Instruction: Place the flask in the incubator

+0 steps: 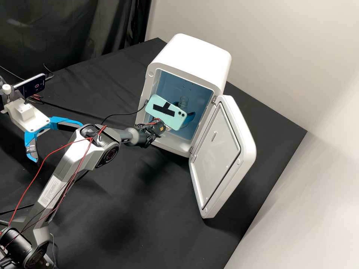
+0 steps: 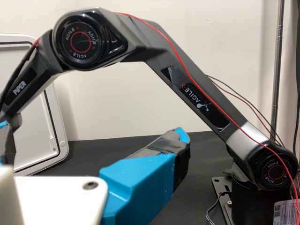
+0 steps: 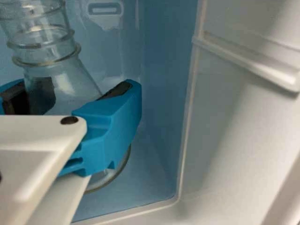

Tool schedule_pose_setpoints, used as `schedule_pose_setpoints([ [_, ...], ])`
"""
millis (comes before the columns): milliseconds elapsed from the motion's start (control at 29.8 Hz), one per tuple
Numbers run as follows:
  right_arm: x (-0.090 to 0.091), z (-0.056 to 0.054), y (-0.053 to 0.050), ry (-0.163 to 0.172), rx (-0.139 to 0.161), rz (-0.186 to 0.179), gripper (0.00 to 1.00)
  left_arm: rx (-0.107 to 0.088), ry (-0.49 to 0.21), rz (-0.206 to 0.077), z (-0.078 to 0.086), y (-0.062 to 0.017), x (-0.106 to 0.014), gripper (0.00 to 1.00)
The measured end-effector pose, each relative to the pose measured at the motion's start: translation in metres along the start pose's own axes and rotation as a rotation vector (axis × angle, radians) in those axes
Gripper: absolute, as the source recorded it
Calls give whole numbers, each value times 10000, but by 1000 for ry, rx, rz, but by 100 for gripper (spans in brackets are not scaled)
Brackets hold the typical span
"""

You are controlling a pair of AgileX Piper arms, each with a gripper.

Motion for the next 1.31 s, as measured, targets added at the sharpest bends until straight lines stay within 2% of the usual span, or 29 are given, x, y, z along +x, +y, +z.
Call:
schedule_pose_setpoints([
  [134,20,-24,-41,4,7,-3,0,0,0,0,0,0,0,100],
  [201,23,-12,-66,-1,18,-2,0,0,0,0,0,0,0,100],
  [335,30,11,-99,-5,20,-6,0,0,0,0,0,0,0,100],
  [670,28,14,-105,-8,26,-5,0,0,0,0,0,0,0,100],
  [704,28,14,-104,-9,27,-4,100,0,0,0,0,0,0,100],
  [905,21,24,-120,-14,32,-7,100,0,0,0,0,0,0,100],
  [1207,14,28,-129,-12,23,-4,100,0,0,0,0,0,0,100],
  [1307,1,54,-155,-21,23,-13,100,0,0,0,0,0,0,100],
])
